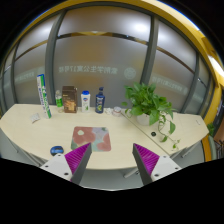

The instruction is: Arrange mouse

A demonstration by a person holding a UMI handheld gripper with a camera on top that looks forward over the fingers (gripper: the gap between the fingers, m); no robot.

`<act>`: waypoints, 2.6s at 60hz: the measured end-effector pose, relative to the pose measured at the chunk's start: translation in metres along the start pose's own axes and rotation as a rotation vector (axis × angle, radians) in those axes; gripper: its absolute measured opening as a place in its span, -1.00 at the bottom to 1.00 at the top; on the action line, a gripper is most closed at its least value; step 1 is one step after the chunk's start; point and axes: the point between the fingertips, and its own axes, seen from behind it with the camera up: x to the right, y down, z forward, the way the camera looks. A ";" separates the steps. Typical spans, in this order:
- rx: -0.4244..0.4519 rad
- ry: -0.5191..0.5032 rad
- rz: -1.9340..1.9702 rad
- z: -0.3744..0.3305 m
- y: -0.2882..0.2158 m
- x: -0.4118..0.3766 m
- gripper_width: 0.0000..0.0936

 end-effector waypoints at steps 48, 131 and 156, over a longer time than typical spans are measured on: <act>-0.085 -0.201 0.071 0.132 0.177 -0.298 0.82; 0.142 -0.284 0.063 0.281 -0.070 -0.203 -0.18; -0.200 -0.243 0.023 0.370 0.088 -0.155 0.22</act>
